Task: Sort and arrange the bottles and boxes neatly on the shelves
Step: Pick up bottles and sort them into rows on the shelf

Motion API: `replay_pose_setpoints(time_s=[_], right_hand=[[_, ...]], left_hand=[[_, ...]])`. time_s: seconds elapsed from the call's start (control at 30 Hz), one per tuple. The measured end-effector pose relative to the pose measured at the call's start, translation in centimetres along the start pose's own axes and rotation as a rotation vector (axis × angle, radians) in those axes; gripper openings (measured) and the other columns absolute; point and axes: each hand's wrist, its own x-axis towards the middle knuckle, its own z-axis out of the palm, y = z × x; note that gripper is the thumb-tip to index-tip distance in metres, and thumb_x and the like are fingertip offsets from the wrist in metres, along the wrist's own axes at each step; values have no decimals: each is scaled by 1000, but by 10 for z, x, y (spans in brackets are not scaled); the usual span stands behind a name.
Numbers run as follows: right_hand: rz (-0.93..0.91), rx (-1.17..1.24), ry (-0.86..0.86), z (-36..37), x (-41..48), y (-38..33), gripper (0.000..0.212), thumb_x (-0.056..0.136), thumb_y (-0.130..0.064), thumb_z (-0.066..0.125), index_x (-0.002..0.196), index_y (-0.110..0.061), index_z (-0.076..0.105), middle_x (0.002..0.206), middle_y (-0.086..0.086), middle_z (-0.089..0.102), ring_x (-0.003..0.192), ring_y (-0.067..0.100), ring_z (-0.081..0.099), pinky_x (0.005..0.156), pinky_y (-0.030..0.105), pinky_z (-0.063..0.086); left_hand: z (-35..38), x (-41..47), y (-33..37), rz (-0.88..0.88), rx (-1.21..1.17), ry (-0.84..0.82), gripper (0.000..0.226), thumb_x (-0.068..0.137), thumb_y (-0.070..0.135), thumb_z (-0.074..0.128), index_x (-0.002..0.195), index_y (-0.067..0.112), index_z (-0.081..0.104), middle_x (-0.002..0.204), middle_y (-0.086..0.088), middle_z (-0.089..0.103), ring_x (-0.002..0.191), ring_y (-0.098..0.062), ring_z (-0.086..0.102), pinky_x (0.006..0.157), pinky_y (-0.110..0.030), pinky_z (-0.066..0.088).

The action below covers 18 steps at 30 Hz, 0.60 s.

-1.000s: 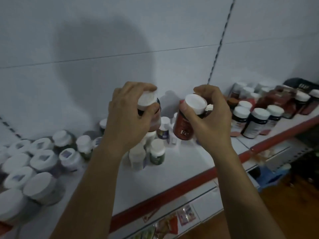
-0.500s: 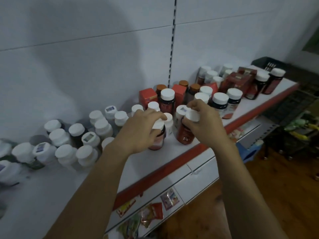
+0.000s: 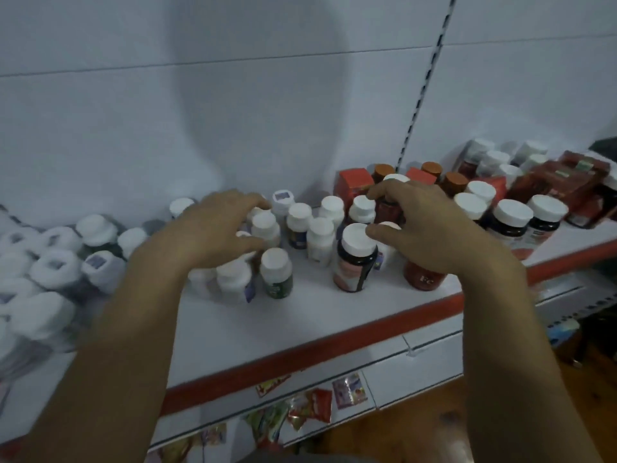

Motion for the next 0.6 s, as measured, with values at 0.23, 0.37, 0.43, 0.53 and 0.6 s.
replay_pose_setpoints(time_s=[0.23,0.37,0.43,0.53,0.6], right_hand=[[-304,37,-89,49,59,-95,46,91,-44,65,134,-35,51,123,2,57,121,30,47,103,47,41],[-488,68,-228,92,93,-167,46,90,-46,65,133,-35,51,120,2,58,119,30,49,104,47,42],[-555,78,-282,111,105,-203,43,92,-46,66,132,-37,52,118,1,58,117,29,50,101,47,44],[-624,68,-340,136,120,-255,44,91,-45,66,132,-36,52,115,3,58,115,31,52,100,48,45],[-654,94,-370,153,124,-292,41,94,-41,64,132,-34,53,118,5,57,115,32,53,99,48,45]], left_hand=[[-29,-109,-92,-358,17,160,55,88,34,73,139,28,53,129,-7,57,119,-31,54,98,-50,46],[-39,-189,-138,-577,29,241,51,88,30,73,135,23,57,125,-7,61,111,-31,59,91,-43,48],[-42,-231,-163,-694,33,264,48,89,33,70,134,23,57,124,-8,61,111,-32,59,91,-43,48],[-44,-286,-199,-876,46,272,54,91,39,68,141,27,51,137,-6,55,125,-32,50,103,-52,44],[-45,-312,-221,-927,29,284,50,92,39,67,139,30,51,140,-5,54,127,-31,48,104,-53,42]])
